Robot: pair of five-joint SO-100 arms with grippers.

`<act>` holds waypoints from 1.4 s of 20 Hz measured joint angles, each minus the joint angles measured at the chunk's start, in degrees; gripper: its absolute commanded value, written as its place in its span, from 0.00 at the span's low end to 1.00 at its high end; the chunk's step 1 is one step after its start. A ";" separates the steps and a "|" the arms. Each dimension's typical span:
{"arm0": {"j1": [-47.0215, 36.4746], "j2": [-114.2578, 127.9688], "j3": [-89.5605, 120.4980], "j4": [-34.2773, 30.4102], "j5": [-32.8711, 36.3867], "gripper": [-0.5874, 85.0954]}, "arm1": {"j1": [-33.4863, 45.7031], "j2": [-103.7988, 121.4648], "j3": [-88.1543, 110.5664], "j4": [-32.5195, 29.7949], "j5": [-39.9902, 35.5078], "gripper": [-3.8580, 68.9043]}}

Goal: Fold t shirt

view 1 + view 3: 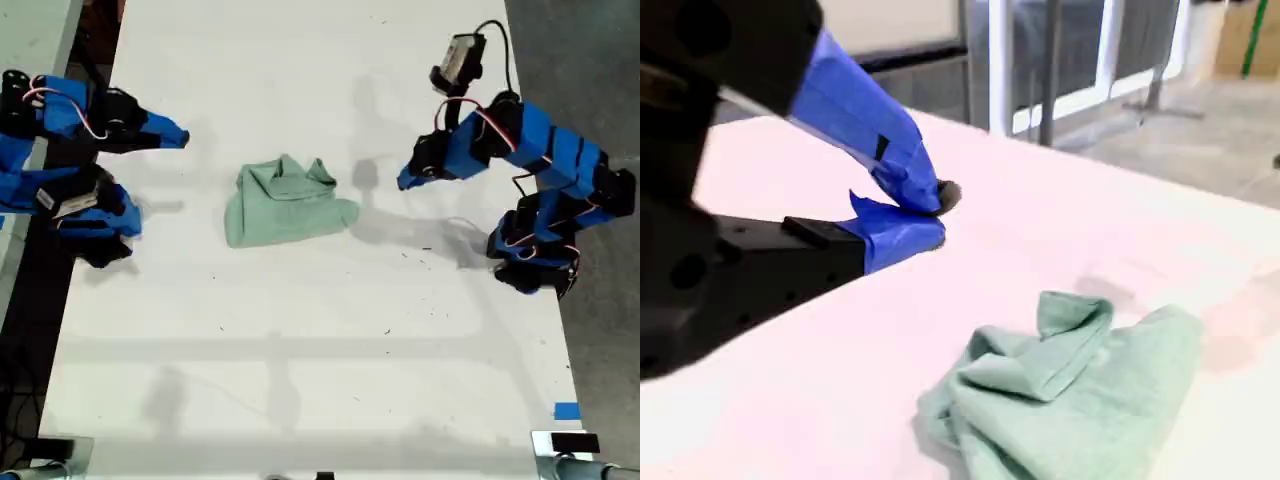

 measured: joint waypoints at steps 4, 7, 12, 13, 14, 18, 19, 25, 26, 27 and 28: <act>8.17 25.66 31.64 -12.48 -5.45 0.00 | -7.65 24.96 29.27 -9.14 7.56 0.08; 14.94 36.21 50.27 -17.05 -9.76 0.00 | -12.74 42.10 50.54 -17.49 12.48 0.08; 17.67 38.41 61.70 -20.65 -10.46 0.00 | -13.80 69.08 78.66 -18.98 13.36 0.08; 17.58 38.58 64.42 -20.21 -10.37 0.00 | -13.71 69.43 82.62 -18.98 13.36 0.12; 16.26 38.50 65.13 -20.21 -8.88 0.00 | -13.71 69.43 83.76 -18.19 13.45 0.13; 16.26 38.58 67.59 -20.39 -8.17 0.14 | -13.45 70.05 84.55 -17.84 11.69 0.16; 16.35 38.58 67.59 -20.39 -8.17 0.14 | -13.62 70.05 84.55 -17.84 10.72 0.16; 17.84 38.58 67.59 -20.48 -10.28 0.14 | -14.94 70.05 84.55 -17.84 -7.73 0.15; 16.70 38.58 67.59 -20.74 -13.36 0.15 | -14.94 70.05 84.55 -17.84 -8.09 0.15; 13.71 38.58 67.59 -20.74 -13.45 0.15 | -14.94 70.05 84.55 -17.84 -8.35 0.15; 10.37 38.58 67.59 -20.74 -10.55 0.15 | -14.94 70.05 84.55 -17.84 -8.35 0.15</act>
